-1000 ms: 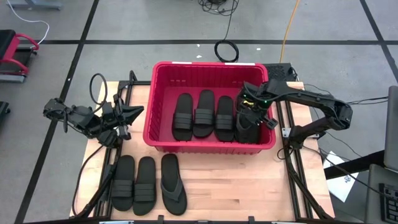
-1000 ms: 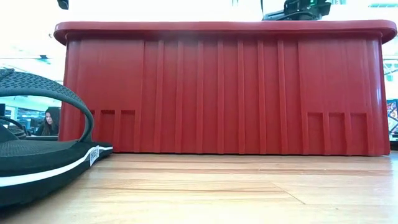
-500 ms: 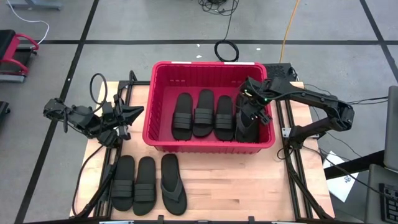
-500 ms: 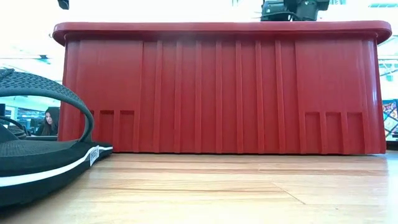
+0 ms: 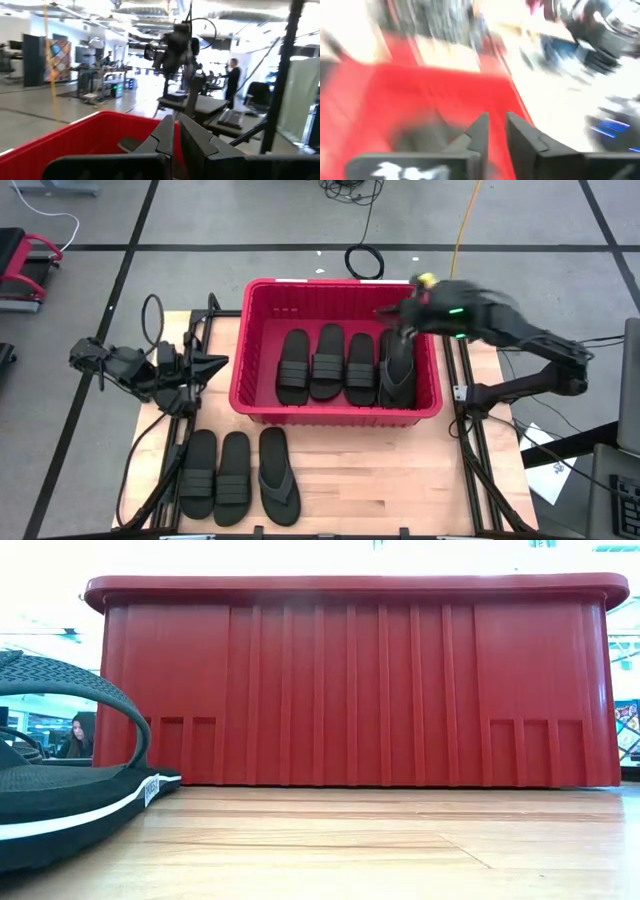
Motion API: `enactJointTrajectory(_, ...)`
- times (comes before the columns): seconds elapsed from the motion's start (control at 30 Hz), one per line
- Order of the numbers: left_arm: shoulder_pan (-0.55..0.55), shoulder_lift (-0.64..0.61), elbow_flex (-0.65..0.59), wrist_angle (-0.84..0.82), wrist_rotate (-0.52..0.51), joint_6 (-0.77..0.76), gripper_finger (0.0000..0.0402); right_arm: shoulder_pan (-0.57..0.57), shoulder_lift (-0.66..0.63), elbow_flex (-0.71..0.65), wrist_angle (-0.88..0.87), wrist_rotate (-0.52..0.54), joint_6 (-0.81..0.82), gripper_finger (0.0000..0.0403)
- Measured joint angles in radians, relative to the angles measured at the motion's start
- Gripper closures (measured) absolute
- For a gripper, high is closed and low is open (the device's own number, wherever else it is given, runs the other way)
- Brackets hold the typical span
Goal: Pick and place slides into bin
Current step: Put the right slipper into the bin
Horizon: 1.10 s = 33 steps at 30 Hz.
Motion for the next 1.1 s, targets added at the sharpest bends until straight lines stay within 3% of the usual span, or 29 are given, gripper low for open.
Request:
enactJointTrajectory(0.1, 0.0, 0.0, 0.016, -0.001, 0.047, 0.002, 0.0376, 0.039, -0.066, 0.008, 0.201, -0.197, 0.256, 0.0393)
enactJointTrajectory(0.17, 0.0, 0.0, 0.021, 0.0, 0.085, 0.003, 0.0376, 0.089, -0.102, -0.015, 0.243, -0.277, 0.344, 0.0397)
enactJointTrajectory(0.3, 0.0, 0.0, 0.021, -0.011, 0.155, 0.02, 0.0376, 0.238, -0.167, -0.143, 0.19, -0.287, 0.344, 0.04)
enactJointTrajectory(0.4, 0.0, 0.0, 0.021, -0.02, 0.205, 0.028, 0.0376, 0.339, -0.224, -0.325, 0.248, -0.091, 0.455, 0.0401)
enactJointTrajectory(0.5, 0.0, 0.0, 0.021, -0.029, 0.252, 0.013, 0.0376, 0.451, -0.299, -0.502, 0.439, 0.117, 0.518, 0.0402)
enactJointTrajectory(0.7, 0.0, 0.011, 0.021, -0.174, 0.457, -0.038, 0.0376, 0.634, -0.409, -0.736, 0.728, 0.431, 0.497, 0.0403)
enactJointTrajectory(0.9, -0.033, 0.188, 0.103, -0.305, 0.607, -0.211, 0.0376, 0.693, -0.478, -0.778, 0.805, 0.499, 0.411, 0.0403)
enactJointTrajectory(1.1, -0.14, 0.441, 0.267, -0.437, 0.671, -0.295, 0.0376, 0.697, -0.529, -0.778, 0.803, 0.495, 0.358, 0.0403)
